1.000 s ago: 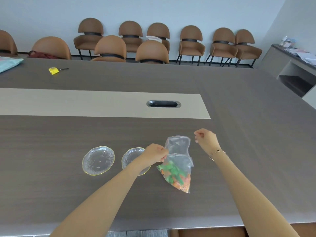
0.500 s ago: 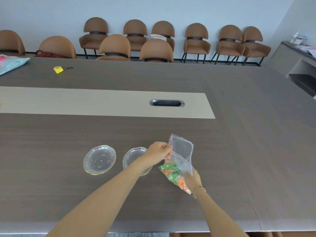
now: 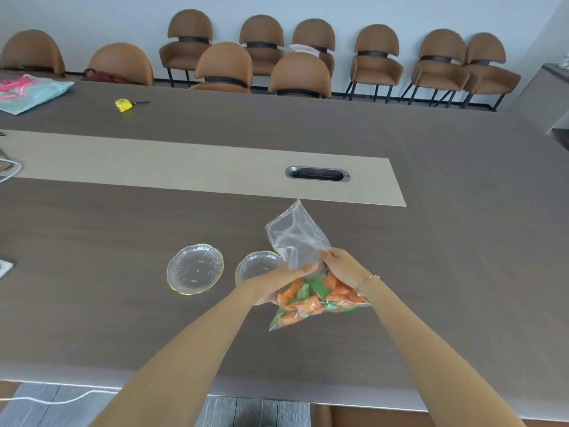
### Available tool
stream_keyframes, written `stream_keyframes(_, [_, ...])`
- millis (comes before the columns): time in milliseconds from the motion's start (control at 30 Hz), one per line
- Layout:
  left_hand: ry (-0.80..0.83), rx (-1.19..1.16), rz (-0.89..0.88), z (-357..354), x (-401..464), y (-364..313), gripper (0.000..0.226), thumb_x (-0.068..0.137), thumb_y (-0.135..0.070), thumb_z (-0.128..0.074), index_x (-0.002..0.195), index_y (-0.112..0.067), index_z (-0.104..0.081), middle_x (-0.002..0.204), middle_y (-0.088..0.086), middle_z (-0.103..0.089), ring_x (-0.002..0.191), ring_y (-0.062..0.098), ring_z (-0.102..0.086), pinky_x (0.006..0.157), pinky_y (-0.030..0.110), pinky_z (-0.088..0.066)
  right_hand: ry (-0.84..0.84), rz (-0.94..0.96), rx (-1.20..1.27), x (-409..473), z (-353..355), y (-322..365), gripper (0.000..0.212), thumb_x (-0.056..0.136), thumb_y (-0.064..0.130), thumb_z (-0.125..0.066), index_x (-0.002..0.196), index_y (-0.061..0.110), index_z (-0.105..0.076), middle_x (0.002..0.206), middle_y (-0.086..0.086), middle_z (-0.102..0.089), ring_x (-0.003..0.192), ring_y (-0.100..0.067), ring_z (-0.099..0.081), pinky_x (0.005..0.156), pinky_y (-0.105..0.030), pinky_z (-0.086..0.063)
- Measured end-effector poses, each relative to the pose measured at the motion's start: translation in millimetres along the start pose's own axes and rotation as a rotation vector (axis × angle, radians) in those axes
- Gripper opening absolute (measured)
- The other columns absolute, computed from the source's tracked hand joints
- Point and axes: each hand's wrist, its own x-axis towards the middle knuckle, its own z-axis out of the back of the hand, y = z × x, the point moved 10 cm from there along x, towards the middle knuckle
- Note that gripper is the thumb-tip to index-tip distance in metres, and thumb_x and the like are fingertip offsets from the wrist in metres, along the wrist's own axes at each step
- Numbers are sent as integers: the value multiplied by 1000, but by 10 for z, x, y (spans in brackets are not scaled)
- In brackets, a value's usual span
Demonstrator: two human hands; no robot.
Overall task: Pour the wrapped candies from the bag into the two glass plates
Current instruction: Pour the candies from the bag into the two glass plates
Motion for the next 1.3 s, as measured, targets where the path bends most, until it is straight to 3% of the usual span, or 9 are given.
stream_keyframes(133, [50, -245, 49, -19, -50, 351, 65, 74, -55, -76, 130, -31, -54, 123, 0, -73, 114, 22, -70, 99, 44, -55, 63, -45, -188, 151, -281, 36, 40, 99, 26, -36, 64, 14, -51, 57, 0, -49, 43, -8, -47, 46, -18, -39])
stream_keyframes(300, [12, -435, 53, 130, -59, 902, 69, 76, -39, -76, 137, -12, -58, 132, 10, -68, 122, 29, -63, 112, 43, -46, 194, -235, -185, 197, -662, -359, 37, 98, 31, -36, 75, 11, -57, 59, -3, -51, 37, -12, -50, 43, -20, -43])
stream_keyframes(467, [-153, -512, 150, 203, -24, 1169, 52, 83, -40, -71, 125, -10, -68, 108, 13, -78, 88, 26, -75, 75, 36, -60, 188, -341, -228, 262, -822, -503, 35, 95, 29, -39, 68, 9, -52, 29, 4, -49, 17, -5, -39, 40, -23, -38])
stream_keyframes(600, [-80, -585, 145, 129, -21, 1162, 44, 86, -50, -66, 115, -17, -71, 103, 7, -80, 88, 23, -77, 73, 41, -63, 172, -400, -237, 321, -819, -490, 33, 87, 26, -44, 58, 11, -49, 20, 4, -42, 24, -14, -45, 54, -29, -41])
stream_keyframes(767, [-85, -652, 119, 214, 61, 1083, 64, 76, -47, -76, 128, -12, -66, 122, 13, -73, 112, 27, -70, 89, 36, -60, 167, -431, -311, 296, -766, -323, 29, 85, 22, -43, 58, 14, -48, 50, -2, -51, 45, -17, -47, 51, -24, -36])
stream_keyframes(900, [-151, -609, 162, 339, 64, 1066, 47, 87, -42, -67, 122, -11, -68, 102, 10, -79, 81, 20, -77, 58, 25, -61, 223, -448, -349, 299, -770, -274, 30, 83, 28, -45, 55, 18, -45, 42, 4, -44, 40, -12, -37, 48, -25, -31])
stream_keyframes(1067, [-181, -676, 153, 454, 69, 1092, 55, 79, -42, -72, 125, -11, -65, 124, 12, -71, 116, 26, -68, 102, 37, -53, 377, -520, -288, 221, -886, -302, 47, 84, 47, -54, 117, 13, -60, 100, -2, -63, 77, -14, -60, 68, -26, -46])
stream_keyframes(1167, [-228, -626, 177, 487, 82, 1146, 41, 86, -35, -68, 115, -7, -67, 100, 9, -74, 85, 20, -71, 73, 29, -61, 540, -634, -189, 68, -1081, -404, 57, 80, 46, -63, 123, 8, -58, 118, -11, -66, 99, -25, -66, 91, -38, -54])
stream_keyframes(1300, [-277, -510, 190, 495, 49, 1155, 31, 84, -35, -71, 98, -7, -68, 80, 7, -73, 69, 17, -69, 66, 25, -56, 413, -453, -317, 220, -995, -341, 61, 73, 62, -58, 110, 13, -60, 100, 1, -70, 88, -16, -68, 85, -30, -55])
